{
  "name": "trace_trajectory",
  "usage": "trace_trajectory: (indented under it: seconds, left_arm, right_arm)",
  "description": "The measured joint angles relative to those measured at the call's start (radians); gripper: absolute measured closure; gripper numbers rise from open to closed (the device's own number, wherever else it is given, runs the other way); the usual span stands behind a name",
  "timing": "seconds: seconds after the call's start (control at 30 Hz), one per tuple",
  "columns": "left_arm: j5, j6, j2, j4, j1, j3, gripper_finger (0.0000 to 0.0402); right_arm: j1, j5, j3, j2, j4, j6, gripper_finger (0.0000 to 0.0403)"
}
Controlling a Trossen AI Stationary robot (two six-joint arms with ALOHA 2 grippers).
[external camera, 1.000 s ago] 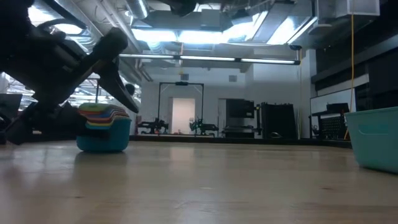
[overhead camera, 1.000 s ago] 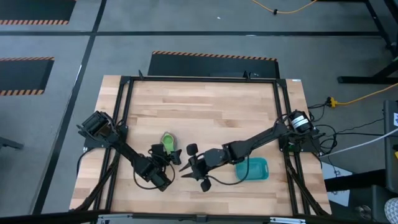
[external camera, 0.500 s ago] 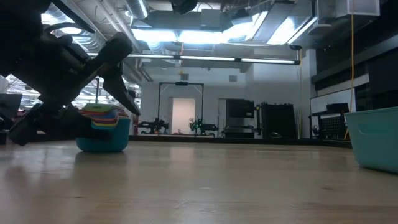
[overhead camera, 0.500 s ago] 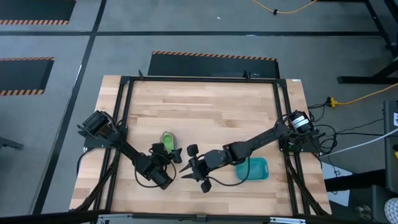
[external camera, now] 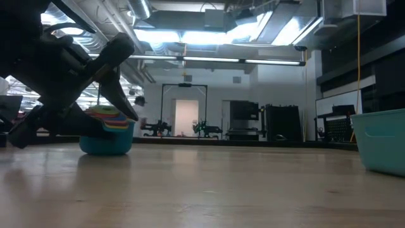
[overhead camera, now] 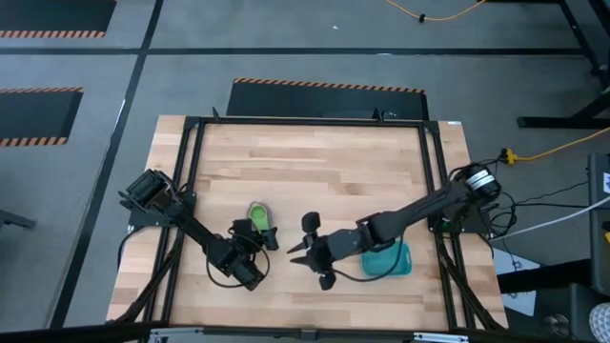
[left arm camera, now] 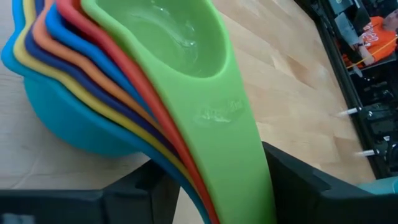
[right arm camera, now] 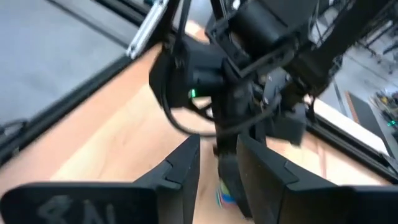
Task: Nest measuring cups in basket
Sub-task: Put the stacked nesting measuring cups into the blue bin
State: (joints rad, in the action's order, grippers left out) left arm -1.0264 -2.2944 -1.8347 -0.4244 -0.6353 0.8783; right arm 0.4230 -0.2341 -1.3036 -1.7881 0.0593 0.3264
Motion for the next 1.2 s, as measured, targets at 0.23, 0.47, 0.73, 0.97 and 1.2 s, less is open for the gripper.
trace_trajectory:
  seconds: [0.23, 0.47, 0.73, 0.97, 1.2]
  left_arm:
    - [0.000, 0.000, 0.000, -0.001, -0.002, 0.000, 0.0222]
    - [-0.001, 0.001, 0.000, -0.001, -0.014, 0.000, 0.0251]
    - [-0.001, 0.001, 0.000, -0.001, -0.022, 0.000, 0.0273]
    - [-0.002, 0.001, 0.000, -0.001, -0.022, 0.000, 0.0285]
    - [-0.003, 0.002, 0.000, 0.000, -0.022, 0.000, 0.0286]
  right_arm:
    - [0.021, -0.021, 0.011, 0.098, -0.202, -0.053, 0.0291]
    - [0.040, -0.178, 0.229, 0.298, -0.189, -0.156, 0.0291]
    - [0.038, -0.295, 0.506, 0.512, -0.192, -0.415, 0.0291]
    - [0.033, -0.292, 0.654, 0.543, -0.017, -0.528, 0.0291]
    - [-0.043, -0.202, 0.721, 0.484, 0.173, -0.504, 0.0291]
